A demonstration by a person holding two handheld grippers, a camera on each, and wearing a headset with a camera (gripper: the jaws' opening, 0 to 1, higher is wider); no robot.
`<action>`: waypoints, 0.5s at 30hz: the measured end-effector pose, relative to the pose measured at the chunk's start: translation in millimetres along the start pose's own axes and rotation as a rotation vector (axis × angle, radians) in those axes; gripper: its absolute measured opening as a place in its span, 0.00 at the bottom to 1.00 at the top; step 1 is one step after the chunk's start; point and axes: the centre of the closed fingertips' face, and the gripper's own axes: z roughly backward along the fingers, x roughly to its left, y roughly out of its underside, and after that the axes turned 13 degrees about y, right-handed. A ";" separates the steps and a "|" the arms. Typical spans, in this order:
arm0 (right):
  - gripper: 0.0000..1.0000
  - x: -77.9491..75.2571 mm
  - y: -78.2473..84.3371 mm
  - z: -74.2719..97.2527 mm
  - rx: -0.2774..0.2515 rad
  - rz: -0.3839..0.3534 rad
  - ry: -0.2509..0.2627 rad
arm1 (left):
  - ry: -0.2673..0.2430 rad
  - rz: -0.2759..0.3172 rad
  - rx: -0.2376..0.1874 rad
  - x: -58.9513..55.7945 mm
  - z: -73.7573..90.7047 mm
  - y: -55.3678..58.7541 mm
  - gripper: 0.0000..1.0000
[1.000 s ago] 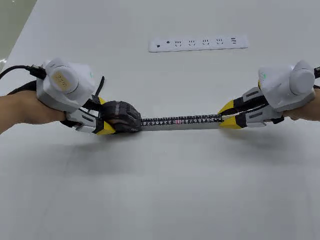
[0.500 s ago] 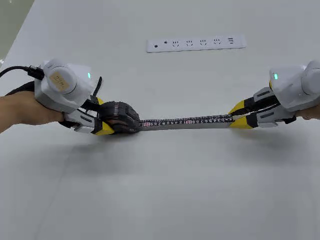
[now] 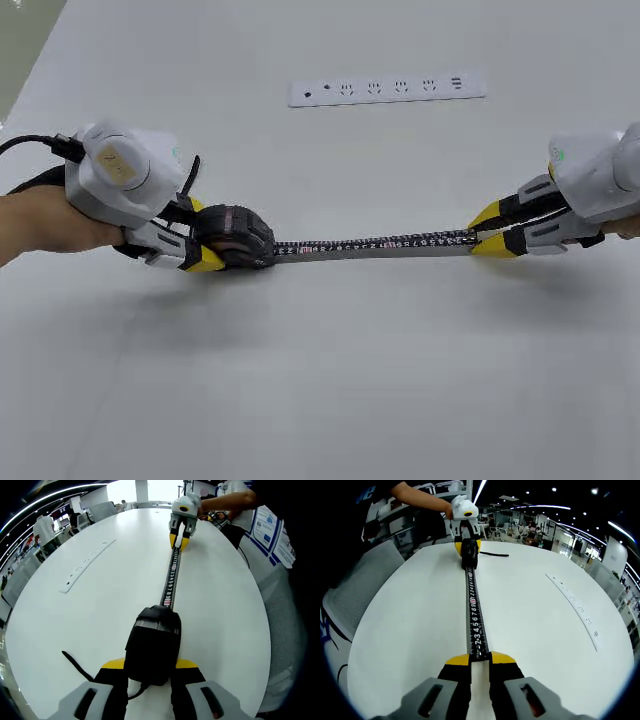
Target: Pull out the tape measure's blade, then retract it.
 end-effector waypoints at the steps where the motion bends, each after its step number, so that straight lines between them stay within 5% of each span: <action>1: 0.11 0.5 0.2 -0.2 0.002 0.000 0.000 | -0.001 0.001 0.001 0.0 -0.1 0.0 0.30; 15: 0.13 5.2 2.3 -1.1 0.014 0.009 -0.004 | 0.004 0.010 0.006 0.1 -1.8 0.6 0.31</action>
